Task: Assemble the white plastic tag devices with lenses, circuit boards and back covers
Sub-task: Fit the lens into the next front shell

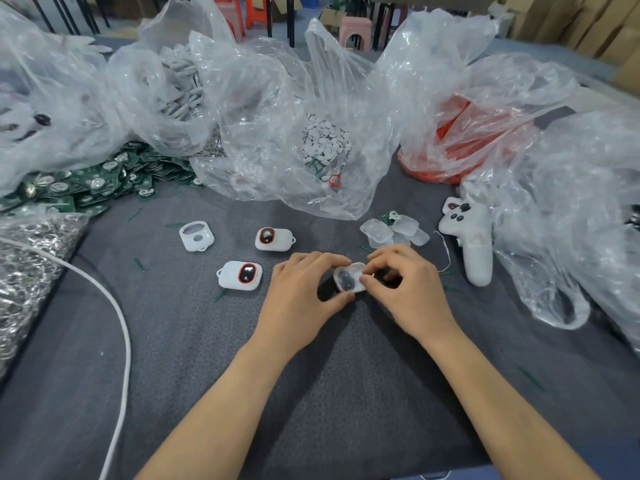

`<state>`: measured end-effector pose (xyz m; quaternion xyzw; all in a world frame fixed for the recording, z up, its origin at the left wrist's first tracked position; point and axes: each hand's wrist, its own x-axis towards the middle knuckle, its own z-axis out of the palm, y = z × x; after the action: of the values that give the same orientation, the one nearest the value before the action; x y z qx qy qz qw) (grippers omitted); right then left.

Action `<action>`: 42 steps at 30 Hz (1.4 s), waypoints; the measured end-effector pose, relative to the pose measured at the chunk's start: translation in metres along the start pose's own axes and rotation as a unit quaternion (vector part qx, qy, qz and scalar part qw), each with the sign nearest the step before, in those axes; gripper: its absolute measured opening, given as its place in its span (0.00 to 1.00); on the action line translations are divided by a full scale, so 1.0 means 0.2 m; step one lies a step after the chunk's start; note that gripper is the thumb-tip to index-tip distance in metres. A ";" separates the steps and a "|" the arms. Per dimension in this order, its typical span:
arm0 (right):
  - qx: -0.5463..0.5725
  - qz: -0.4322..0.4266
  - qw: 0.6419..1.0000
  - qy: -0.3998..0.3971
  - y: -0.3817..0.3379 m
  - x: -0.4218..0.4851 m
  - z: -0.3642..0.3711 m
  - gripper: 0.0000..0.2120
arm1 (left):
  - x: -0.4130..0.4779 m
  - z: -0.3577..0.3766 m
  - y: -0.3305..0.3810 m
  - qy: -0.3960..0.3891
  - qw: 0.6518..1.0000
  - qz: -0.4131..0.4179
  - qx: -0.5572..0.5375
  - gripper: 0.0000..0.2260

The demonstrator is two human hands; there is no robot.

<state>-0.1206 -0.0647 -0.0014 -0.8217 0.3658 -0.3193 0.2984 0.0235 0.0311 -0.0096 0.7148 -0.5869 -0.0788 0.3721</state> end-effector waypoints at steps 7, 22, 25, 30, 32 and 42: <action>-0.091 -0.011 0.994 -0.062 -0.04 0.10 -0.04 0.06 | 0.00 0.00 0.00 0.003 1.000 0.000 -0.003 0.17; -0.191 -0.093 0.958 -0.191 -0.07 0.18 -0.04 0.01 | 0.00 0.00 0.00 -0.007 1.000 -0.002 -0.002 0.12; -0.172 -0.107 0.966 -0.159 -0.06 0.15 -0.03 0.02 | 0.00 0.00 -0.01 -0.017 1.000 -0.001 0.001 0.08; -0.148 -0.101 0.976 -0.124 -0.05 0.13 -0.02 0.03 | 0.01 0.00 -0.01 -0.015 1.000 -0.004 -0.005 0.08; -0.138 -0.090 0.978 -0.124 -0.05 0.13 -0.02 0.04 | 0.01 0.00 -0.01 -0.015 1.000 -0.007 -0.011 0.08; -0.025 0.048 0.987 -0.155 -0.03 0.12 -0.08 0.11 | 0.00 0.00 0.00 -0.010 1.000 -0.001 -0.010 0.08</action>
<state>-0.1171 -0.0851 0.0196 -0.8498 0.3620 -0.1646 0.3459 0.0240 0.0307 -0.0089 0.7110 -0.5889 -0.0925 0.3729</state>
